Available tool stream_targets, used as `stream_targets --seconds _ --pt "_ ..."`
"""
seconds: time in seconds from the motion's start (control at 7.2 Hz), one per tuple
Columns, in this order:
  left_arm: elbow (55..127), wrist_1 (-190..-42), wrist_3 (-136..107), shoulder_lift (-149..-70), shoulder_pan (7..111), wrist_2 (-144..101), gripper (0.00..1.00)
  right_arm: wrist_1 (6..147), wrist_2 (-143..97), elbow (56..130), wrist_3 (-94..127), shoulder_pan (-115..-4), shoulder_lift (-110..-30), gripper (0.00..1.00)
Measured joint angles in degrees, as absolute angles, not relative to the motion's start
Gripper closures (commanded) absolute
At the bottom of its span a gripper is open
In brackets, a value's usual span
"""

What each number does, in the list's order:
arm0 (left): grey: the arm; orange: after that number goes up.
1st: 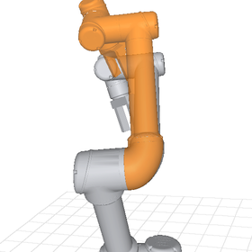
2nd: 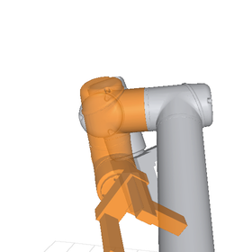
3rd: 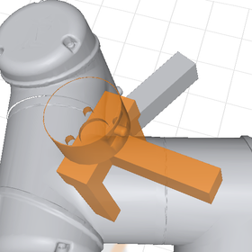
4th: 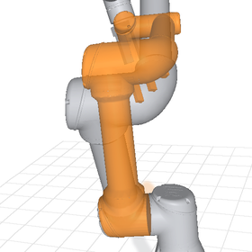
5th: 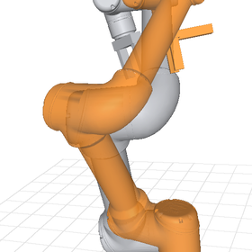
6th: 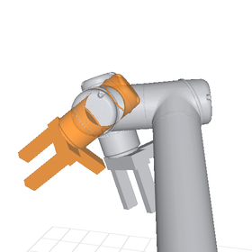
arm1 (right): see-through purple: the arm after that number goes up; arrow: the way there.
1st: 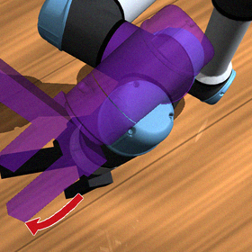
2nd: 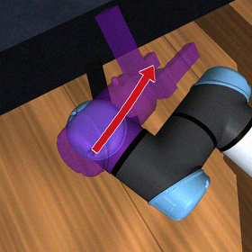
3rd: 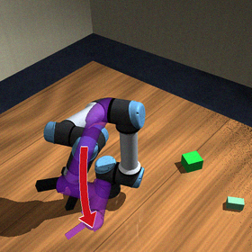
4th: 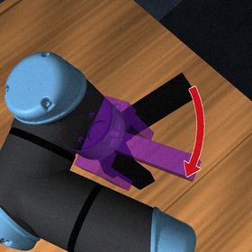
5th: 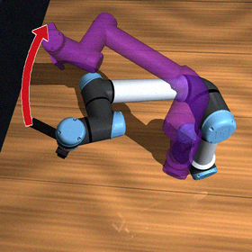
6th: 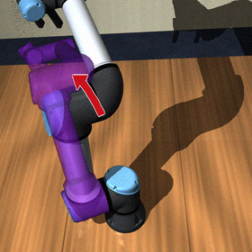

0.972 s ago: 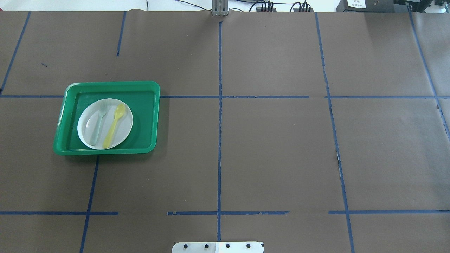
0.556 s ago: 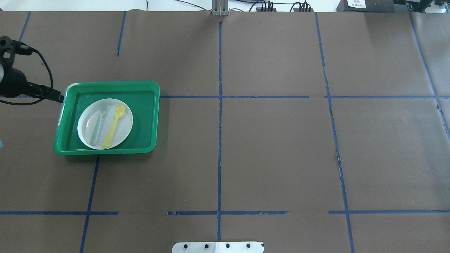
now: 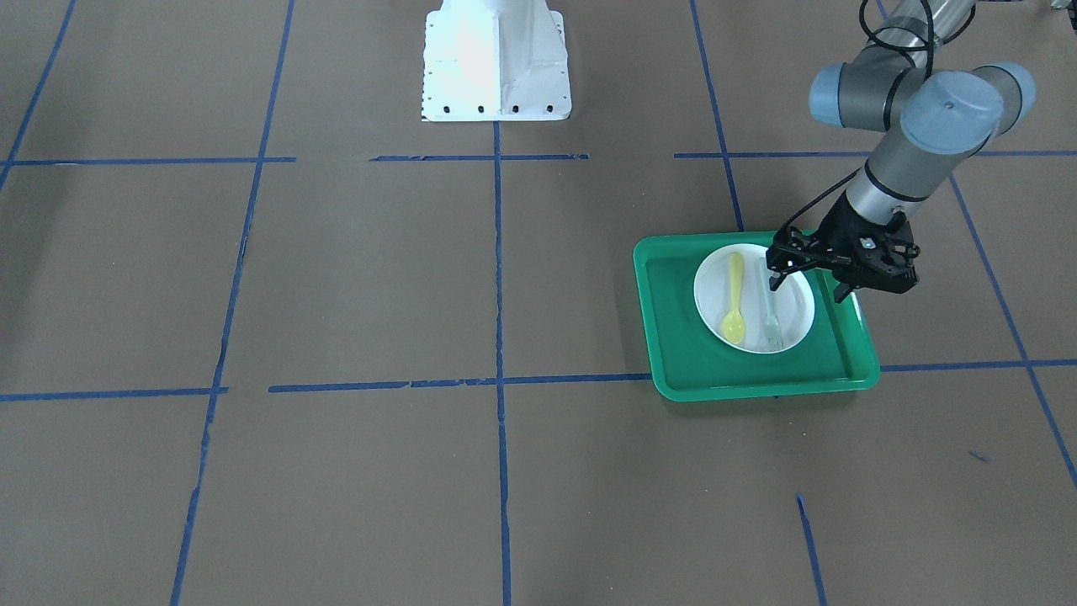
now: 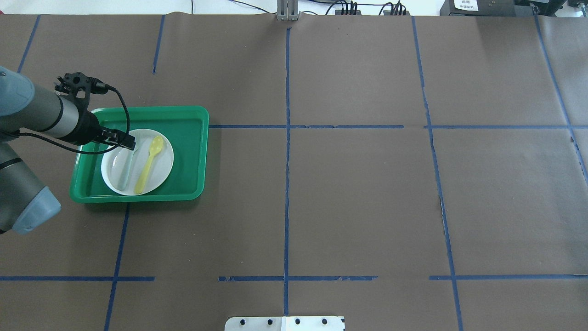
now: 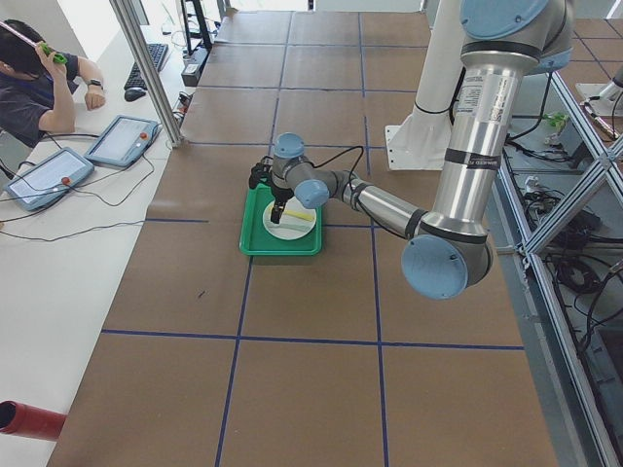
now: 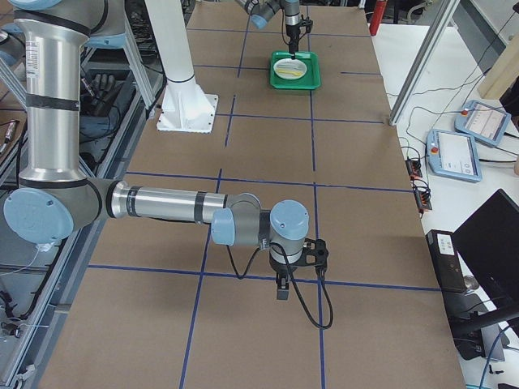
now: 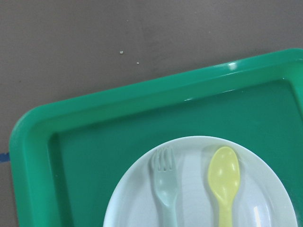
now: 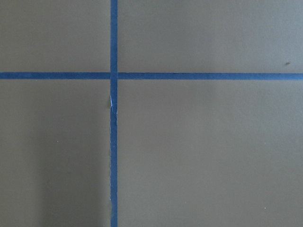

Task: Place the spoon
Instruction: 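Move the left gripper over the yellow spoon on the white plate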

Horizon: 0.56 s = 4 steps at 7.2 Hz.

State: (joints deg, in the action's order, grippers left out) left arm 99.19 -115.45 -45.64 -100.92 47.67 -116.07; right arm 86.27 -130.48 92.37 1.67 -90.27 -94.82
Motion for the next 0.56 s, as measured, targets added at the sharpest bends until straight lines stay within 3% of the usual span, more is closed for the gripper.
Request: stream_targets --seconds 0.14,0.56 --pt "99.10 -115.47 -46.32 -101.32 46.42 -115.41 0.31 86.25 -130.49 92.37 1.67 -90.26 -94.79 0.00" --pt "97.88 -115.41 -46.80 -102.80 44.13 -113.94 0.32 86.27 -130.52 92.37 1.67 -90.26 -94.80 0.00"
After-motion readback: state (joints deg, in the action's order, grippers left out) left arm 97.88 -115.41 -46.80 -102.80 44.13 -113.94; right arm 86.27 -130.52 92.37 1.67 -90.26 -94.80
